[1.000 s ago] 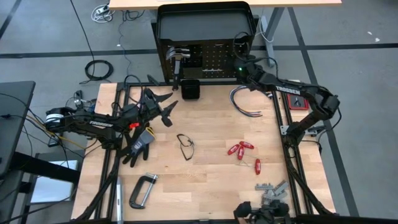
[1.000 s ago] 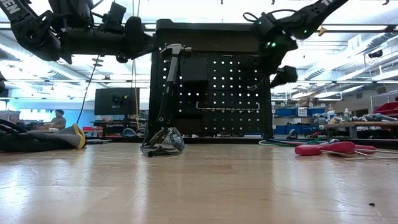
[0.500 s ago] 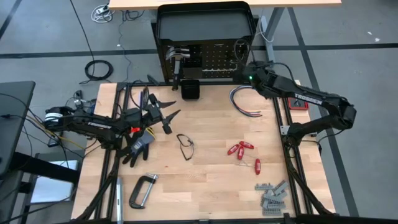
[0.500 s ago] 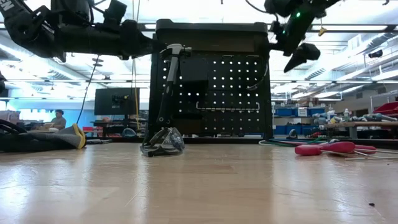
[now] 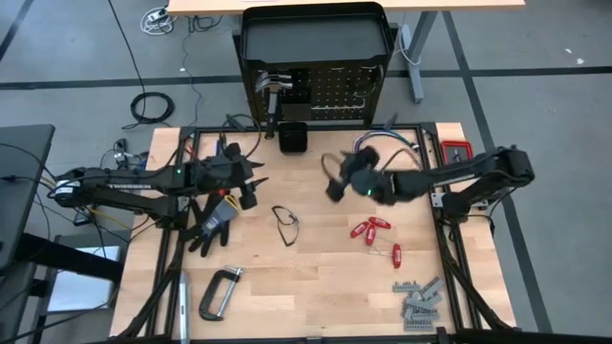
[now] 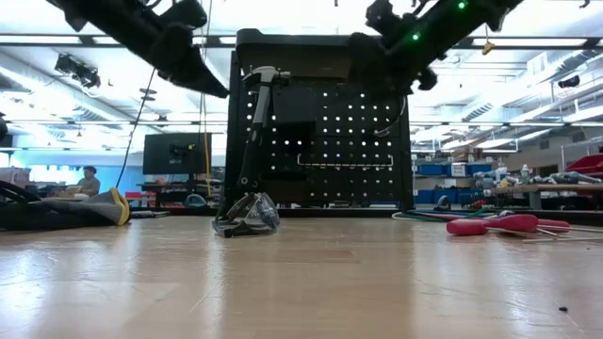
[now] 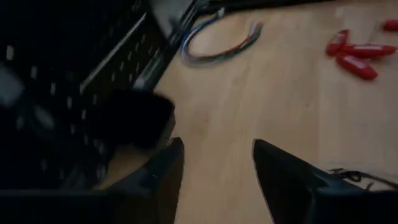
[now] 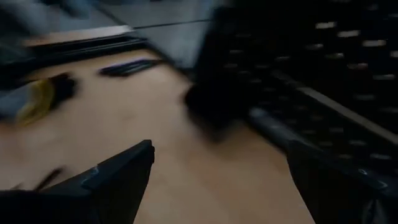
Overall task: Hang tools onto peg board
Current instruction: Hang the safety goggles on the peg board
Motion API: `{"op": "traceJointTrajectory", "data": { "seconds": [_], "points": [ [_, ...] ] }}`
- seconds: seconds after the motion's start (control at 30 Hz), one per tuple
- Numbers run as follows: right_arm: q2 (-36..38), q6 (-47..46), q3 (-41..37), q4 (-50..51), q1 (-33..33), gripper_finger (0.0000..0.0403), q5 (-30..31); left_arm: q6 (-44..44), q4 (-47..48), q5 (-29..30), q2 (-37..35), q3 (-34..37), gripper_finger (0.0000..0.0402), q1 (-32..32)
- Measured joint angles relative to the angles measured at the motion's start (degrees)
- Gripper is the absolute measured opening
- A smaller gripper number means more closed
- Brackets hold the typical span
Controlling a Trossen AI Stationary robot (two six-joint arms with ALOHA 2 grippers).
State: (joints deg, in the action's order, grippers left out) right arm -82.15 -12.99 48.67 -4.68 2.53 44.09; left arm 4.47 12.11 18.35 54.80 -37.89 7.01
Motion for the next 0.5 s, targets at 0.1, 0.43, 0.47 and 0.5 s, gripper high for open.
{"op": "traceJointTrajectory", "data": {
  "seconds": [0.1,0.43,0.47,0.5],
  "points": [
    [-3.99,-0.56,-1.26,-4.52,3.56,0.0374,-2.28,-7.28,1.88,-0.98,0.19,0.65,0.0197,-0.01],
    [-19.49,-1.3,-1.9,-16.19,9.75,0.0374,-3.25,-19.88,-6.98,-9.02,13.44,3.5,0.0197,-5.7],
    [-20.13,-0.84,-1.54,-16.74,9.81,0.0374,-3.23,-20.49,-7.68,-9.07,15.45,3.5,0.0197,-6.4],
    [-20.24,-0.74,-1.13,-16.81,9.83,0.0374,-3.34,-21.36,-8.37,-9.14,17.15,3.54,0.0197,-7.02]
  ]
}}
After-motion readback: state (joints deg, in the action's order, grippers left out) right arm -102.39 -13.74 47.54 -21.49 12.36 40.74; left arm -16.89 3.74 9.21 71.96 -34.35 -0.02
